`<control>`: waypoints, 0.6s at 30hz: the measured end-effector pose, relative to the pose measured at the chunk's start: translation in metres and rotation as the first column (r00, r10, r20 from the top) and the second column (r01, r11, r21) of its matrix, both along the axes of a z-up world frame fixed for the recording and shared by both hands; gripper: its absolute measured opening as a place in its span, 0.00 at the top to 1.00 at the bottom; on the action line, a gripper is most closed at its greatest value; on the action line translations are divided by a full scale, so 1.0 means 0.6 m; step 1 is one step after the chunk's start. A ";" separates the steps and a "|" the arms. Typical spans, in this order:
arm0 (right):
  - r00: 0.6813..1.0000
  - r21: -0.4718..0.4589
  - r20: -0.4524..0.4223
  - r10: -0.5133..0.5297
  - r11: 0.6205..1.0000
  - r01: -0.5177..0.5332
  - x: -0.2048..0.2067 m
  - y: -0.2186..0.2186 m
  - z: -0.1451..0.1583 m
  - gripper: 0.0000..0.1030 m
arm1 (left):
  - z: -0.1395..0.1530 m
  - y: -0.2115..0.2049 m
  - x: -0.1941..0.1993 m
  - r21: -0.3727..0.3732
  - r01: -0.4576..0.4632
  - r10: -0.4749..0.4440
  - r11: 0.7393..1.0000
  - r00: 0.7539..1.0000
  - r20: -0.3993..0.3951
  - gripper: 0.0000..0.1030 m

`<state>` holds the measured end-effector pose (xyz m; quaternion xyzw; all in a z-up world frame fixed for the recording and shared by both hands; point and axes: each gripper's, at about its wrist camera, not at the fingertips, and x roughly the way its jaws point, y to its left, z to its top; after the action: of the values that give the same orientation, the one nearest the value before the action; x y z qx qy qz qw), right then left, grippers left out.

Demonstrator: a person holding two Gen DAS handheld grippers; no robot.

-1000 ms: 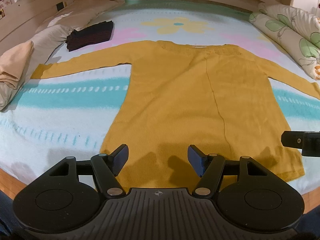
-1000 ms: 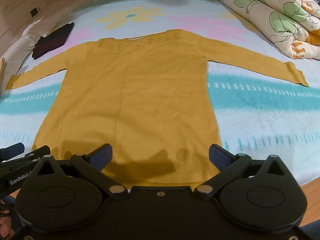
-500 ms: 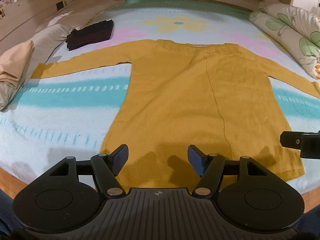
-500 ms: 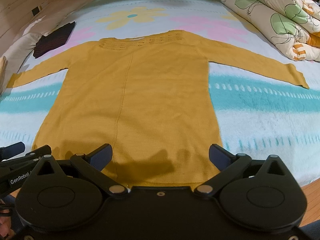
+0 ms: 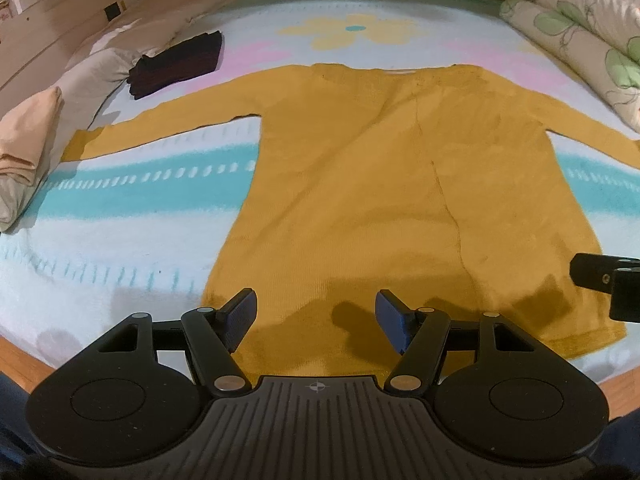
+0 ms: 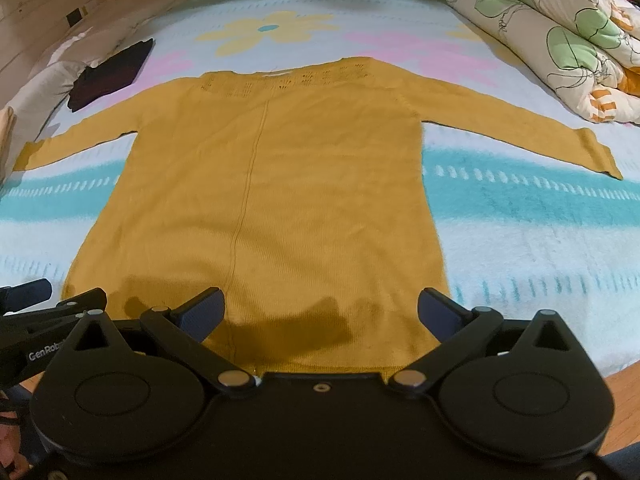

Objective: Fold small clothes

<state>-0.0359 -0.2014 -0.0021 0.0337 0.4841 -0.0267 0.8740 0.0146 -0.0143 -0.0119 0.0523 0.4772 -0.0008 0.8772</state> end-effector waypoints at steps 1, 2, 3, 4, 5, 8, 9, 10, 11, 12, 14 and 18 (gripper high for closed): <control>1.000 -0.010 0.020 0.002 1.000 -0.001 0.001 -0.001 -0.003 0.01 | -0.004 0.000 0.003 0.014 0.001 0.000 1.000 0.999 -0.047 0.38; 0.999 -0.025 0.035 0.001 1.000 0.000 0.002 -0.002 -0.006 0.01 | -0.007 -0.001 0.006 0.015 0.007 -0.006 1.000 0.999 -0.044 0.38; 0.999 -0.030 0.042 -0.002 1.000 0.003 0.003 -0.004 -0.011 0.01 | -0.010 -0.002 0.008 0.012 0.011 -0.010 1.000 1.000 -0.030 0.38; 0.999 -0.049 0.036 -0.011 0.999 0.013 0.009 -0.007 -0.019 0.01 | -0.014 -0.003 0.012 0.008 0.009 -0.009 1.000 1.000 -0.028 0.38; 0.999 -0.046 0.040 -0.019 0.999 0.021 0.014 -0.009 -0.026 0.01 | -0.017 -0.003 0.017 0.005 0.008 -0.008 1.000 0.999 -0.041 0.38; 0.999 -0.025 0.052 -0.008 1.000 0.010 0.022 -0.008 -0.033 0.01 | -0.028 -0.001 0.030 -0.050 0.006 -0.009 0.999 0.998 -0.060 0.38; 0.999 -0.063 0.053 -0.004 0.998 0.008 0.024 -0.007 -0.034 0.01 | -0.030 -0.001 0.032 -0.057 0.001 -0.005 0.998 0.998 -0.065 0.38; 0.998 -0.089 0.057 -0.001 0.996 0.006 0.028 -0.005 -0.039 0.01 | -0.031 0.000 0.035 -0.064 -0.003 -0.002 0.998 0.997 -0.075 0.38; 0.999 -0.104 0.049 0.000 0.995 0.005 0.032 -0.006 -0.043 0.01 | -0.032 0.000 0.036 -0.072 -0.006 0.000 0.997 0.996 -0.084 0.38; 1.000 -0.110 0.031 -0.004 0.994 0.008 0.038 -0.008 -0.047 0.01 | -0.032 0.000 0.039 -0.083 -0.008 0.000 0.997 0.996 -0.092 0.38; 1.000 -0.075 -0.008 -0.006 0.997 0.005 0.048 -0.011 -0.056 0.01 | -0.034 0.002 0.044 -0.079 -0.012 0.005 0.997 0.996 -0.092 0.38; 0.999 -0.066 -0.036 0.001 0.998 -0.003 0.053 -0.022 -0.065 0.01 | -0.043 0.011 0.061 -0.077 -0.042 0.032 0.996 0.991 -0.129 0.38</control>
<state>-0.0039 -0.2148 -0.0413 0.0036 0.4987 -0.0426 0.8657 0.0514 -0.0076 -0.0375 0.0084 0.5329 -0.0066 0.8461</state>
